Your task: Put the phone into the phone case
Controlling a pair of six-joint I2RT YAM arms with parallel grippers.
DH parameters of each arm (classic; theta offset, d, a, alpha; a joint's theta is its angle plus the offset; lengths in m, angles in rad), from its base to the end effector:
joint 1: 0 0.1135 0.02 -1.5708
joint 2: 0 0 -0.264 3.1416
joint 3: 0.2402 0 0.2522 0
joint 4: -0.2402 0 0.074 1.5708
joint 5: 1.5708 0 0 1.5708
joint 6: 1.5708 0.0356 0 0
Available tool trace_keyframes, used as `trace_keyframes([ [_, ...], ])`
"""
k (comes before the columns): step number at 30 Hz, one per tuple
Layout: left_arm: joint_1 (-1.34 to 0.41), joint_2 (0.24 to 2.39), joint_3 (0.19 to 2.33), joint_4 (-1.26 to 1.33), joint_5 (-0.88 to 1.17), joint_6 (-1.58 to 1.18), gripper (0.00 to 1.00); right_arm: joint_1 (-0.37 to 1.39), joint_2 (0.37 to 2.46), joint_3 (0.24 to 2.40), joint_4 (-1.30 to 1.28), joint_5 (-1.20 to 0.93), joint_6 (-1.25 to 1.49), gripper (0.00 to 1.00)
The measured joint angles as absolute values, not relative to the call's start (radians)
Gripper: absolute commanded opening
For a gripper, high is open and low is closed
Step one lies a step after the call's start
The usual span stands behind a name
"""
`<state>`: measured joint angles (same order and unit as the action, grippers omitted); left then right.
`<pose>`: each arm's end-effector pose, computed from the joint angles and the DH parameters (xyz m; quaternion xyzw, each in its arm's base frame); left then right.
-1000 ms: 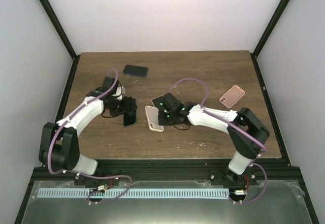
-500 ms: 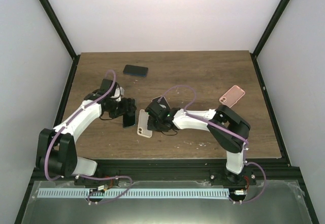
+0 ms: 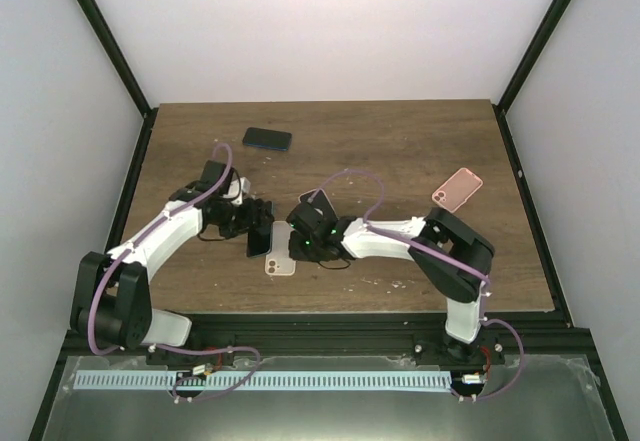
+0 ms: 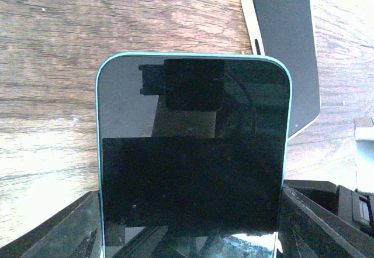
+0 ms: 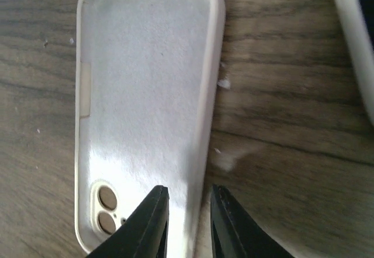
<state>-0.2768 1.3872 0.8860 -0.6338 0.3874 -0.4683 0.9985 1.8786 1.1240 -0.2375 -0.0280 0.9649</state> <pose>0.2470 -0.0842 0.2110 -0.0502 0.9577 -0.2523 0.1292 0.2047 0.3196 0.1493 -0.0201 0.9581 0.2447 0.1474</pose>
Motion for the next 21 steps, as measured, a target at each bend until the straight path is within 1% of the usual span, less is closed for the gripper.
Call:
trace_keyframes([
  [6,-0.31,1.387,0.886,-0.618,0.398,-0.476,0.51,0.999,1.747,0.971,-0.174,-0.021,0.933,0.33],
  [10,-0.342,1.391,0.88,-0.594,0.403,-0.495,0.5,0.999,1.663,0.896,-0.113,-0.023,0.909,0.44],
  [12,-0.348,1.398,0.875,-0.58,0.406,-0.502,0.5,0.999,1.617,0.854,-0.066,-0.038,0.897,0.47],
  [17,-0.357,1.415,0.863,-0.558,0.404,-0.523,0.5,0.999,1.542,0.783,0.045,-0.117,0.879,0.48],
  [21,-0.369,1.436,0.849,-0.532,0.406,-0.532,0.5,0.999,1.523,0.769,0.078,-0.13,0.88,0.48],
])
